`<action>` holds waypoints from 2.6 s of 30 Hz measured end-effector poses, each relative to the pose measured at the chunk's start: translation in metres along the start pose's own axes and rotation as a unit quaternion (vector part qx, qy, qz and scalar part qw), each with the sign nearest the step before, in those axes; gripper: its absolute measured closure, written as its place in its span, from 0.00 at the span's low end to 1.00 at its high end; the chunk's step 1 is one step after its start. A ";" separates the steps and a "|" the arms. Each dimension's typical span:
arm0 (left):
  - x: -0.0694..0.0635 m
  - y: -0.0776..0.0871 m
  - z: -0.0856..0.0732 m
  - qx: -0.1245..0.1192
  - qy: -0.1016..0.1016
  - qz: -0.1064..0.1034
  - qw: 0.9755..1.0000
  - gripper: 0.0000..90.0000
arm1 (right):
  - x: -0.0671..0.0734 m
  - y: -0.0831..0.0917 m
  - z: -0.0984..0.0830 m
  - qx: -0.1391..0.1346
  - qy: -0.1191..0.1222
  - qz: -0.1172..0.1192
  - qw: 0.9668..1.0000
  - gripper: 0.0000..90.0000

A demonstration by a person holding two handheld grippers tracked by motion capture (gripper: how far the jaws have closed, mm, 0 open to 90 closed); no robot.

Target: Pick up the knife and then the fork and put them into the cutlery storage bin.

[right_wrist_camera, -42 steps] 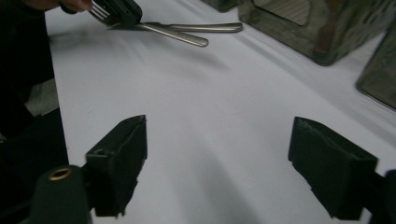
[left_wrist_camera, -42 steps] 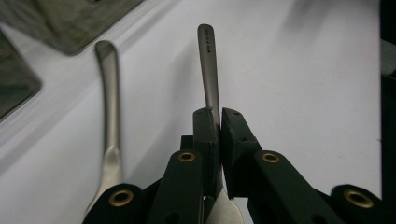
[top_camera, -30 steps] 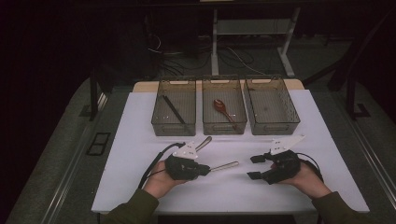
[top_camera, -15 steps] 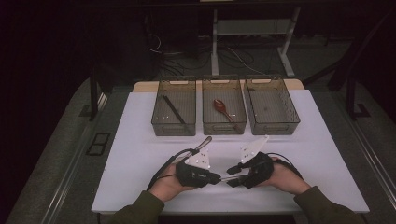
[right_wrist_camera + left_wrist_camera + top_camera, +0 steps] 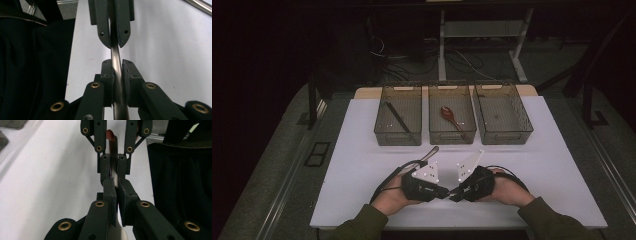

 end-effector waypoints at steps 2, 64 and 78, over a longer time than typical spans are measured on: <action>0.000 0.001 0.000 -0.001 -0.006 0.007 1.000 0.91 | 0.003 0.000 0.000 0.008 -0.007 0.007 1.000 0.92; 0.025 0.071 -0.072 -0.146 0.159 0.185 0.959 0.24 | -0.216 0.126 -0.102 0.014 -0.358 -0.317 0.878 0.96; 0.025 0.070 -0.072 -0.145 0.158 0.185 0.959 0.24 | -0.208 0.129 -0.105 -0.023 -0.371 -0.324 0.870 0.64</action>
Point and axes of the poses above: each handheld gripper's, and its own axes: y roughly backward along the jaws, z roughly out of its top, x roughly to its left, the point moved 3 cm from there along -y, roughly forward along the jaws, and after that the axes turned 11 degrees about -z, right-handed, at the moved point
